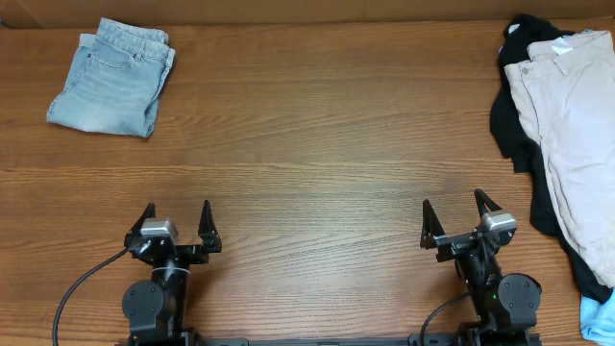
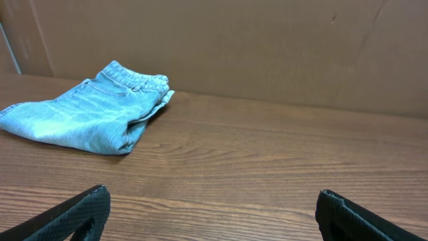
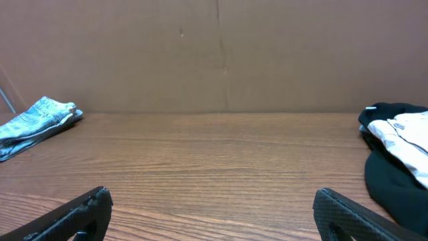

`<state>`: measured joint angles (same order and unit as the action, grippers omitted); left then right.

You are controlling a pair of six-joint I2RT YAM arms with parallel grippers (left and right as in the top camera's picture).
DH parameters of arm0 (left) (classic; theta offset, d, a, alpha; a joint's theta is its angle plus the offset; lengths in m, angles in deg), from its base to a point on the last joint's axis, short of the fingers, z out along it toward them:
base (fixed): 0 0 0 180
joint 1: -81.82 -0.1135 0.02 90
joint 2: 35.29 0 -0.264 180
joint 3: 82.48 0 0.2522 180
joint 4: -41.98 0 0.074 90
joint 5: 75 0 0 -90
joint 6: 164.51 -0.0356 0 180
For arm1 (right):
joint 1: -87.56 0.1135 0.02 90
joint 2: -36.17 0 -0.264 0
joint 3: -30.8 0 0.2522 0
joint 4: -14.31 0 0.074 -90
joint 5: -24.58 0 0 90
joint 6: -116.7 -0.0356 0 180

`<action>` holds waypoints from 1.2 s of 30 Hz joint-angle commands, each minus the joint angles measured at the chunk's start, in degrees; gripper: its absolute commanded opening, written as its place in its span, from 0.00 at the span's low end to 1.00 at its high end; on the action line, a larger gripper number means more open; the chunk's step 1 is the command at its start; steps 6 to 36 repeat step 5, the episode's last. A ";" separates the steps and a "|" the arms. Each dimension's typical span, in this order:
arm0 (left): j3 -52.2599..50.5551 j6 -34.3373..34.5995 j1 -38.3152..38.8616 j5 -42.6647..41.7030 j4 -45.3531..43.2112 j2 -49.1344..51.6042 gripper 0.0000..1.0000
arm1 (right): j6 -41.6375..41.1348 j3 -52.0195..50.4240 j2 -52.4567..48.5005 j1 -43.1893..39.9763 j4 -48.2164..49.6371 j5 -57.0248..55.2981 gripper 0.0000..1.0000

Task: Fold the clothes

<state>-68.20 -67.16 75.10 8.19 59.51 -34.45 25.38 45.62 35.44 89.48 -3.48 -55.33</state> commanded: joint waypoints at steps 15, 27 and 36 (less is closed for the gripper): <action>-0.24 0.57 0.37 0.83 0.11 -0.59 1.00 | -0.13 -0.59 0.57 0.28 0.31 -0.42 1.00; -0.24 0.57 0.37 0.83 0.11 -0.59 1.00 | -0.13 -0.59 0.57 0.28 0.31 -0.42 1.00; -0.24 0.57 0.37 0.83 0.11 -0.59 1.00 | -0.13 -0.59 0.57 0.28 0.31 -0.42 1.00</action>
